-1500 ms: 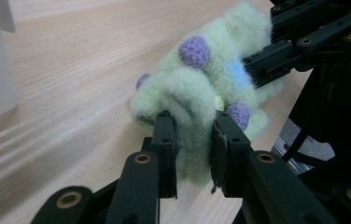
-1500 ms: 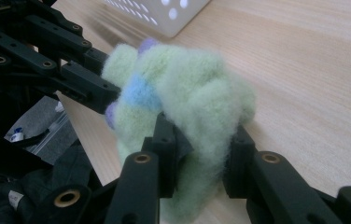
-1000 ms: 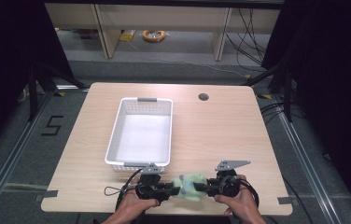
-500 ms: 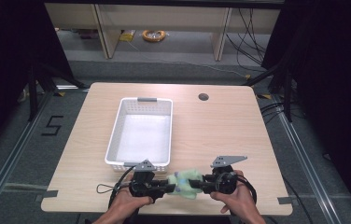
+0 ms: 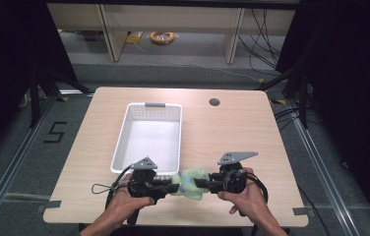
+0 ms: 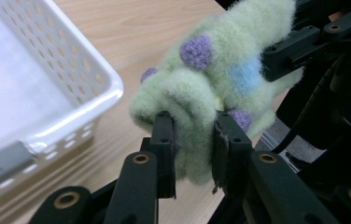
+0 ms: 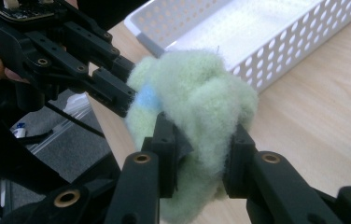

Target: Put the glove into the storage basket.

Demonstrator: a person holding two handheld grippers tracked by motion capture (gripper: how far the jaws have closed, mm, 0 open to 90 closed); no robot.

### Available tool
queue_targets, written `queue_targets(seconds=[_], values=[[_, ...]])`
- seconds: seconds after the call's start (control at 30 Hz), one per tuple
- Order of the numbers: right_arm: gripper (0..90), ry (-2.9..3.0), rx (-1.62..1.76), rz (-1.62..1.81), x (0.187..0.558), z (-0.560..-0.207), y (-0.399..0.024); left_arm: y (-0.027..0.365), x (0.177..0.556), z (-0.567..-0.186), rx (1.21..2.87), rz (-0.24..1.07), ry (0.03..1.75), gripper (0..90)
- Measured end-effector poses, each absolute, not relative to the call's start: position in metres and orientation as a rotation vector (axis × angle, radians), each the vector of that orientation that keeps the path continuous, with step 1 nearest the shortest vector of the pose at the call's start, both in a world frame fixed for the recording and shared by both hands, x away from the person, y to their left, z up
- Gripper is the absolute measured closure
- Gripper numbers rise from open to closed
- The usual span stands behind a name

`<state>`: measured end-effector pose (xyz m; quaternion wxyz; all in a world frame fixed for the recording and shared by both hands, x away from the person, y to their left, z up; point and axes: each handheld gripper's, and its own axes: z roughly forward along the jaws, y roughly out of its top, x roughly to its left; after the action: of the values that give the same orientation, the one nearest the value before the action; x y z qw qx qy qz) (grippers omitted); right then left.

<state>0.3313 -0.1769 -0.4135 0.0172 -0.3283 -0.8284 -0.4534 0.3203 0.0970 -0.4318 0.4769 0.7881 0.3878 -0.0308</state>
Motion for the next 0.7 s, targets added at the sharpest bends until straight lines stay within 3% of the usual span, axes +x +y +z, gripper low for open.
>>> queue_targets(seconds=[0.33, 0.7], values=[[71.8, -2.567, -1.037, -1.438, 0.35, -0.386, -0.156, 0.118, 0.34, -0.402, 1.913, -0.033, 0.962, 72.1], [71.9, -2.582, -1.044, -1.388, 0.382, -0.379, -0.123, 0.145, 0.366, -0.393, 1.935, -0.001, 1.029, 72.0]])
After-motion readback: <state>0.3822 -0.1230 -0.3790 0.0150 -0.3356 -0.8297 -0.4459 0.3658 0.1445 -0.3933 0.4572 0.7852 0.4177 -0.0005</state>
